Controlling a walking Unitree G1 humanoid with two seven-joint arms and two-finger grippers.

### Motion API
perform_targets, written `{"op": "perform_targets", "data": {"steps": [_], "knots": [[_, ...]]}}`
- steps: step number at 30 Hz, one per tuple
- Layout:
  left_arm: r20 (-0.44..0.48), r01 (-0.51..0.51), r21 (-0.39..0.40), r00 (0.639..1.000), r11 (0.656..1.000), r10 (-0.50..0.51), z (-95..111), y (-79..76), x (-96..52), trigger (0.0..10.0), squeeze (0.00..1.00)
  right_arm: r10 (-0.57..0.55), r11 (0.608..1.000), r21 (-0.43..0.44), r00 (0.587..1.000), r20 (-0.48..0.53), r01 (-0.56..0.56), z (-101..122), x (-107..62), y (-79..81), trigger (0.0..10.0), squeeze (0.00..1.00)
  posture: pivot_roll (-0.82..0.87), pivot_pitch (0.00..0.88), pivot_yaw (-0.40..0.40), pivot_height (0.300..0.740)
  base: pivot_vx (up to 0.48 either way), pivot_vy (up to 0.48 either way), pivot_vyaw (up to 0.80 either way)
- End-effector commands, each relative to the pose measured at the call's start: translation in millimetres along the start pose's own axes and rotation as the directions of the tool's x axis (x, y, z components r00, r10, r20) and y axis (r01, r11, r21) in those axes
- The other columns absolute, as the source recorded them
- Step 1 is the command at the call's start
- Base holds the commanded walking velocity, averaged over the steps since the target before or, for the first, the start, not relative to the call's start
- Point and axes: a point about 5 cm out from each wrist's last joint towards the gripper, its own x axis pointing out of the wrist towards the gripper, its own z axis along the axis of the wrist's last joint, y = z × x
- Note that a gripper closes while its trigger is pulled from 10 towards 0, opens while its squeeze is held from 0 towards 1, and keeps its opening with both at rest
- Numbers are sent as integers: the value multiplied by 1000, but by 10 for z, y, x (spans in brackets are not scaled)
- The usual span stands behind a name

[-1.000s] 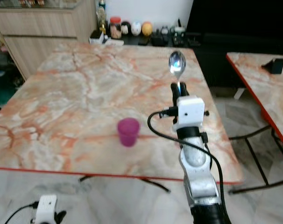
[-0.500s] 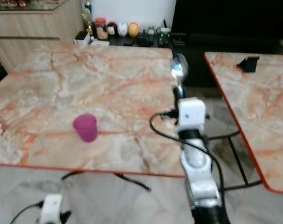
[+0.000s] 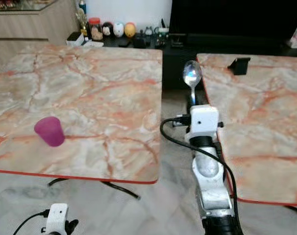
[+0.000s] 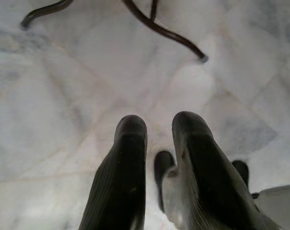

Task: Setting the table

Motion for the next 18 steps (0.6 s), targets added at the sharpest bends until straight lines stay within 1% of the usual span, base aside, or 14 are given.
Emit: {"op": "perform_targets", "data": {"steps": [1, 5, 8, 18], "knots": [[-5, -9, 1, 1000, 1000, 9, -22, 38, -12, 10000, 0, 17, 1000, 1, 1000, 20, -17, 52, 22, 45, 10000, 0, 19, 0, -8, 740, 0, -352, 0], [-2, -10, -1, 1000, 1000, 10, -9, 36, -8, 10000, 0, 15, 1000, -1, 1000, 16, -15, 46, 28, 30, 10000, 0, 17, 0, -8, 740, 0, -354, 0], [4, -11, -1, 1000, 1000, 11, 25, 35, 3, 10000, 0, 18, 1000, -9, 1000, 15, -18, 74, 82, 15, 10000, 0, 11, 0, -10, 740, 0, -350, 0], [15, -20, -10, 1000, 1000, 20, 67, 35, 16, 10000, 0, 14, 1000, -15, 1000, 20, -14, 101, 115, -24, 10000, 0, 19, 0, -19, 740, 0, -354, 0]]}}
